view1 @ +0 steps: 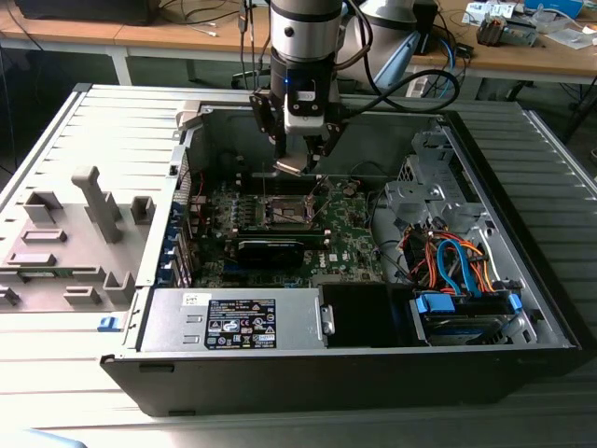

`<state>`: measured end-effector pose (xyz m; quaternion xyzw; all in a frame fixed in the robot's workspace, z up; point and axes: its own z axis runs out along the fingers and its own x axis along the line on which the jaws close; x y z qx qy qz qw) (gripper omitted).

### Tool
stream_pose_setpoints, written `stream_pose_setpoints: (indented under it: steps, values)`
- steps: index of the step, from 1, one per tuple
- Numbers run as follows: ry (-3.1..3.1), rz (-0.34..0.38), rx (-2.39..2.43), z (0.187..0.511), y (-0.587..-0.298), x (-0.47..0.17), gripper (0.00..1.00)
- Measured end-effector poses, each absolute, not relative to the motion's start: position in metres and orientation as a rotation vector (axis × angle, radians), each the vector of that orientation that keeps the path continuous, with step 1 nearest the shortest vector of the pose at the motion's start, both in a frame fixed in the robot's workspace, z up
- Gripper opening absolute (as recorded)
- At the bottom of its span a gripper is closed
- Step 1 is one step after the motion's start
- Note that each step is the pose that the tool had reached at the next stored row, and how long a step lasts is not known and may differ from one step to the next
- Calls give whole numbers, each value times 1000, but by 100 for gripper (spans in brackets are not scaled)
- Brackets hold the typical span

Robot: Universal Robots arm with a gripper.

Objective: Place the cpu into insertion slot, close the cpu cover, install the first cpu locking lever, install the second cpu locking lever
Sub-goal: 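Place the cpu into insertion slot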

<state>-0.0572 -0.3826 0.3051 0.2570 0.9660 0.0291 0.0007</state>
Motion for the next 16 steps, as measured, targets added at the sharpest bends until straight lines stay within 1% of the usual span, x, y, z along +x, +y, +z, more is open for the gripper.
stream_pose_setpoints:
  steps: [16]
  values:
    - [3025, 90, 836, 305, -383, -57, 55]
